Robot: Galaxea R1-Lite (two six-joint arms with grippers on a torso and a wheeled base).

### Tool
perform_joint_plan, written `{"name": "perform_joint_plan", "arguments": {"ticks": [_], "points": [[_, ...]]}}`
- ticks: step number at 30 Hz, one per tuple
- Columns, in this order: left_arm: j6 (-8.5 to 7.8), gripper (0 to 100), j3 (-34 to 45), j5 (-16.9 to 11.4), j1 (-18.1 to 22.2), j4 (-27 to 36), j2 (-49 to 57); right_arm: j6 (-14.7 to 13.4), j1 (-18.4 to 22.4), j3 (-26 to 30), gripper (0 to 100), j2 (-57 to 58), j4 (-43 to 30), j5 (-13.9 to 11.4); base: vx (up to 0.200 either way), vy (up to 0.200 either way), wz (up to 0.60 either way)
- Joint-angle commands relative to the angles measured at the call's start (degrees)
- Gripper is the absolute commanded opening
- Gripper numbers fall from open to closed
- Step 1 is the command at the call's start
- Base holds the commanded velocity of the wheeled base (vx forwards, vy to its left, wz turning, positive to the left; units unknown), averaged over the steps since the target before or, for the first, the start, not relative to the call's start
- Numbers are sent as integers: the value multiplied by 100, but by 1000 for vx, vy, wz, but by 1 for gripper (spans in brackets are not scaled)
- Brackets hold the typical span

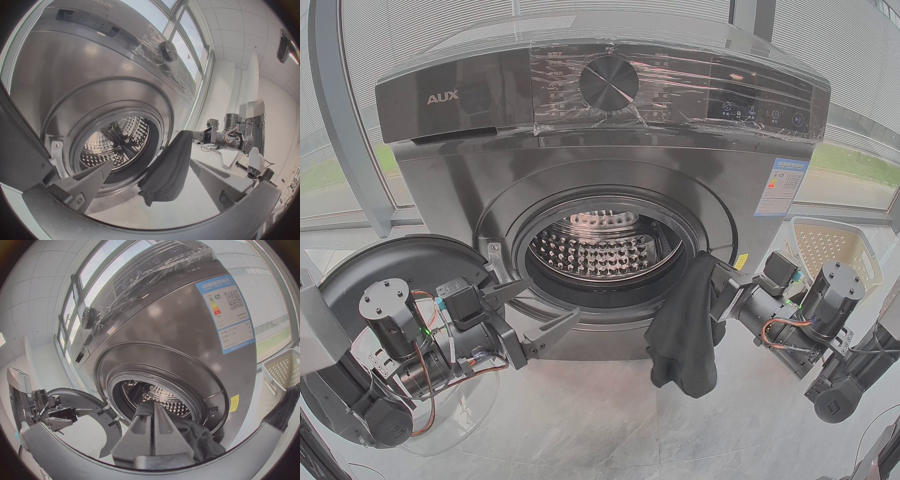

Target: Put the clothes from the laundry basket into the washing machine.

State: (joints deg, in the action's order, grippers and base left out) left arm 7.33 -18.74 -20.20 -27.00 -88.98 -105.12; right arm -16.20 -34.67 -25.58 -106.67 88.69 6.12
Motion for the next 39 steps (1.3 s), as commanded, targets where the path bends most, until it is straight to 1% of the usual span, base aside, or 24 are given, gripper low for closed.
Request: {"name": "perform_joint_plan", "arguments": {"ticks": [1, 2, 4, 6, 7, 8, 10, 13, 18, 20, 25, 27, 30, 32, 37, 39], "points": [[-21, 100, 107, 7, -244, -41, -263, 12, -163, 0, 0, 41, 0, 21, 0, 0, 0], [-21, 100, 107, 7, -253, -41, -272, 12, -172, 0, 0, 41, 0, 21, 0, 0, 0], [-56, 100, 265, 148, -323, -41, -413, 21, -330, 9, 0, 32, 8, 65, 0, 0, 0], [-73, 100, 283, 157, -323, -41, -439, 21, -374, 9, 0, 32, 8, 65, 0, 0, 0], [-73, 100, 274, 148, -314, -41, -483, 29, -462, 0, 0, 32, 8, 100, 0, 0, 0], [-82, 100, 283, 148, -306, -41, -580, 29, -567, -18, 0, 32, 0, 188, 0, 0, 0], [-82, 100, 309, 157, -314, -41, -668, 47, -664, -53, 0, -3, 0, 267, 0, 0, 0], [-82, 100, 371, 148, -341, -41, -835, 64, -761, -141, 0, -47, -36, 276, 0, 0, 0], [-91, 100, 169, 165, -481, -41, -1169, 73, -901, -334, 0, -267, -80, 276, 0, 0, 0], [-82, 100, 81, 174, -534, -41, -1265, 91, -1033, -396, 0, -284, -80, 285, 0, 0, 0], [-65, 100, -60, 139, -552, -41, -1476, 100, -1253, -404, 0, -284, -88, 285, 0, 0, 0], [-65, 100, -77, 104, -587, -41, -1494, 108, -1297, -396, 0, -284, -88, 293, 0, 0, 0], [-12, 100, -104, 95, -710, -41, -1529, 108, -1305, -413, 0, -284, -80, 293, 0, 0, 0], [-21, 100, -148, 86, -728, -41, -1573, 108, -1314, -413, 0, -284, -80, 285, 0, 0, 0], [-47, 100, -561, 86, -745, -41, -1889, 108, -1385, -413, 0, -293, -80, 293, 0, 0, 0], [-3, 100, -693, 86, -745, -41, -2021, 100, -1402, -413, 0, -293, -80, 293, 0, 0, 0]]}}
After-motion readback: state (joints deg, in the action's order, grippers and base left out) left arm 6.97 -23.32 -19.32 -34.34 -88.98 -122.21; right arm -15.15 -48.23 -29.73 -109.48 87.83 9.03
